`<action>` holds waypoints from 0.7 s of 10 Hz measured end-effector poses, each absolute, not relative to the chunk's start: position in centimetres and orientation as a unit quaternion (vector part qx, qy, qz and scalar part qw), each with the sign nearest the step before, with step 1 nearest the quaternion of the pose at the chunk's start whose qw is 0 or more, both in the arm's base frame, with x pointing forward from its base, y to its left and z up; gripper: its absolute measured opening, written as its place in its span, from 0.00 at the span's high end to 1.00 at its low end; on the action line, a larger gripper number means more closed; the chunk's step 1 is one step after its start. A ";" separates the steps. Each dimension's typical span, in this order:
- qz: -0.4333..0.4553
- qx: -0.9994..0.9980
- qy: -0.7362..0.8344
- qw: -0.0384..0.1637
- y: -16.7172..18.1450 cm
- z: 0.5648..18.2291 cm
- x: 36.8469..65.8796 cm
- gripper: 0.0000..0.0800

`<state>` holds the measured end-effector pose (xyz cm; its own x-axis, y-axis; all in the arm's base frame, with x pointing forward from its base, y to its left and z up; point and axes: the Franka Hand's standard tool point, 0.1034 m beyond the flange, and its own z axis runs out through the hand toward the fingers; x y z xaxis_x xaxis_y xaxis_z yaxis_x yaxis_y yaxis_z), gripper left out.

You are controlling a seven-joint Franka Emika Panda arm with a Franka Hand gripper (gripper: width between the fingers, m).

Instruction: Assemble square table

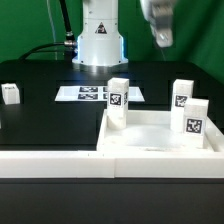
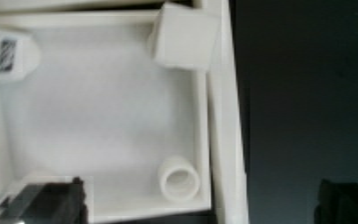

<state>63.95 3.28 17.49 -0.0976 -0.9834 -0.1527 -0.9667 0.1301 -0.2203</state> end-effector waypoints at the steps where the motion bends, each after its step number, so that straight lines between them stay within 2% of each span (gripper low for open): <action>1: -0.036 -0.683 0.718 0.128 3.4 17.1 64.0 0.19; 5: -0.065 -0.781 0.609 0.123 3.0 16.9 63.9 0.19; 7: -0.109 -0.836 0.526 0.110 0.4 15.7 60.8 0.19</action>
Offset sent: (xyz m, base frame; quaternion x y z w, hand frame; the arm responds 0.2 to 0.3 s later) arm 0.0000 0.0000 0.0000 0.0000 0.0000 -0.1938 0.9810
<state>60.84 0.38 15.68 0.4219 -0.9042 0.0667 -0.8560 -0.4215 -0.2993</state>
